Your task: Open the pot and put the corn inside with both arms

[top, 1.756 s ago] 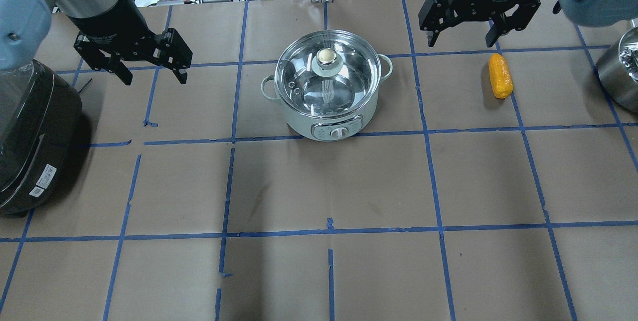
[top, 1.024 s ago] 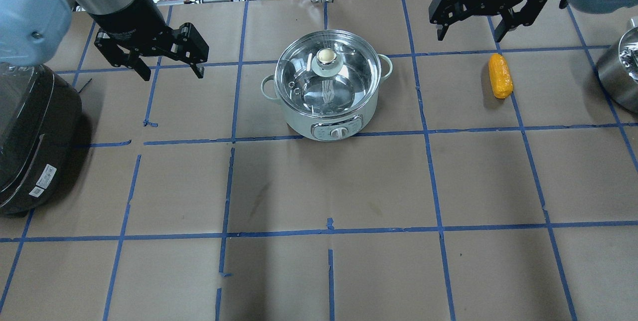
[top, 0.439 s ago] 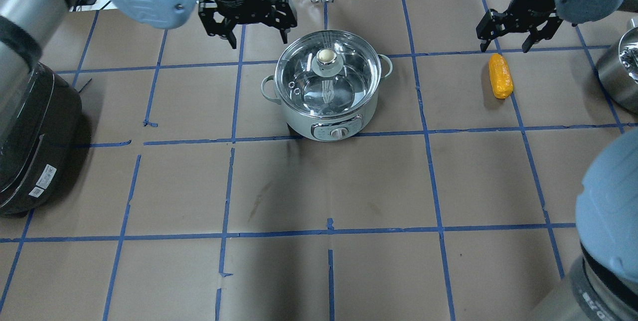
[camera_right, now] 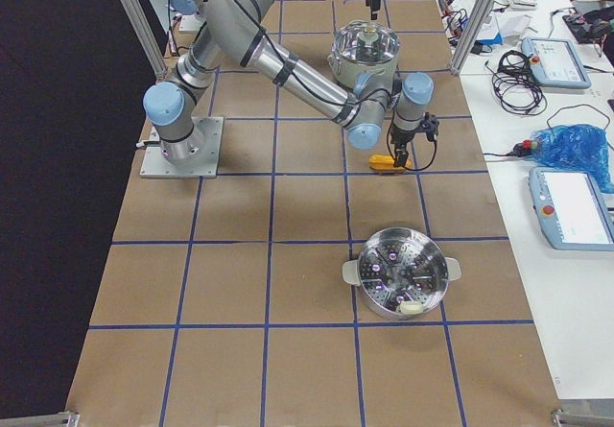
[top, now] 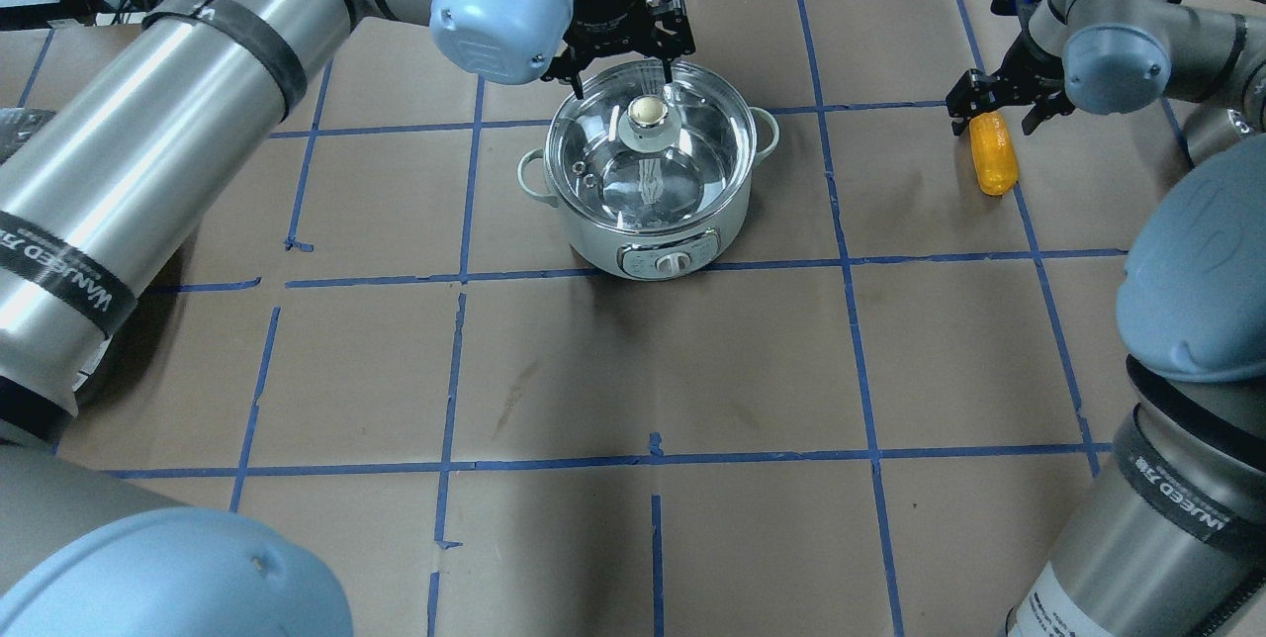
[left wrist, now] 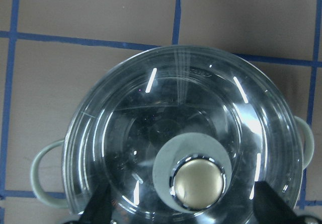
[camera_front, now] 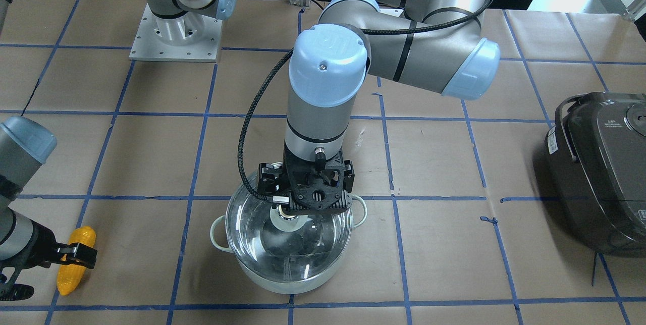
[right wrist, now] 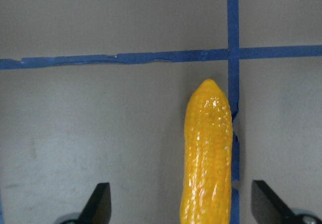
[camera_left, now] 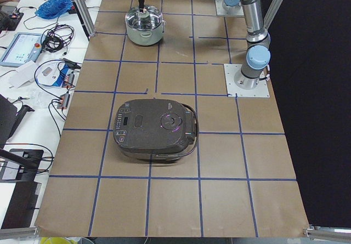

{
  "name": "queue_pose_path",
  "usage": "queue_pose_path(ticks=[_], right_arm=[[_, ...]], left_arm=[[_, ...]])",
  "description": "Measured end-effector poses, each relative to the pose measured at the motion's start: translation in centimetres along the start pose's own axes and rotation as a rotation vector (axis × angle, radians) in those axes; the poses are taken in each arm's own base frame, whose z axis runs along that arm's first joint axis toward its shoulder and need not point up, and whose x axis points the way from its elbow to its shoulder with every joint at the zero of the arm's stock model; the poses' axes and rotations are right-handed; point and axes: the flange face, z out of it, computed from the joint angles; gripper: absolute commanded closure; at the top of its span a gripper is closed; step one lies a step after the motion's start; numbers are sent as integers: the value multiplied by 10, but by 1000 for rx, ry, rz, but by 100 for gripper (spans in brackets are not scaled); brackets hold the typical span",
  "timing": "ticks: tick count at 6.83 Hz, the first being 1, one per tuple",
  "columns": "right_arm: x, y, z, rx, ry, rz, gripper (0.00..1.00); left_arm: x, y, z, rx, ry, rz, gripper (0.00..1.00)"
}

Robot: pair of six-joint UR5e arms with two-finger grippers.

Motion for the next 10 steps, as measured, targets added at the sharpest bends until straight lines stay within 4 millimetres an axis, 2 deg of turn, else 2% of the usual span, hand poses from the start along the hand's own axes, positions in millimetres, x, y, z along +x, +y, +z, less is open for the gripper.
queue_pose_path(ticks=[1,2,3,4,5,6,7,8,9,10], right_arm=[[5,4,12,-7,-4,5,81],[6,7,17,-17,-7,7,85],[6,8,16,-21,-7,7,85],[7,8,9,-19,-2,7,84],[2,6,-10,-5,3,5,84],[-20,7,-50,13,6,-5,83],[-58,15,-95,18,7,-27,83],[-101,26,-130,23,9,-54,83],[-148,38,-153,31,9,-77,82],[-200,49,-161,37,3,-96,82]], left_arm=[[7,-2,15,-6,18,-14,0],[11,-3,27,-10,29,-18,14],[13,-4,33,-11,33,-16,57],[13,-5,37,-9,35,-19,75],[13,-4,40,-12,35,-24,82],[13,-4,40,-11,35,-27,86],[13,-3,36,-9,37,-27,86],[13,-3,23,3,42,-26,86],[12,0,4,11,45,-24,86],[7,4,-27,11,43,-18,86]])
